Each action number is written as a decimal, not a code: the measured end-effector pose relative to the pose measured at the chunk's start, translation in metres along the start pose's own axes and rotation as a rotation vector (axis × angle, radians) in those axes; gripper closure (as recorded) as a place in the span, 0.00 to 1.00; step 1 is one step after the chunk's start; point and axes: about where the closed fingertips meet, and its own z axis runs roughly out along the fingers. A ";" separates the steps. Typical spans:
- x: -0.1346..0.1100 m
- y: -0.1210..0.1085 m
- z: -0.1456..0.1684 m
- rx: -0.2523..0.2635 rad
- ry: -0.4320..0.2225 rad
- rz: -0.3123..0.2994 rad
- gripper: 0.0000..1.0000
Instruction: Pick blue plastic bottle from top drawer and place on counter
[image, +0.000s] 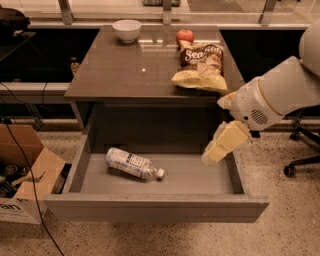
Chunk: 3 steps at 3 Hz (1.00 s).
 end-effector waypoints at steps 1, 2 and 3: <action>-0.001 0.002 0.050 -0.050 -0.038 0.010 0.00; -0.008 0.000 0.118 -0.129 -0.119 0.041 0.00; -0.012 -0.004 0.159 -0.176 -0.166 0.057 0.00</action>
Offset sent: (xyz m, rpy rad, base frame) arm 0.0457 0.0910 -0.1267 0.2377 0.1077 0.0487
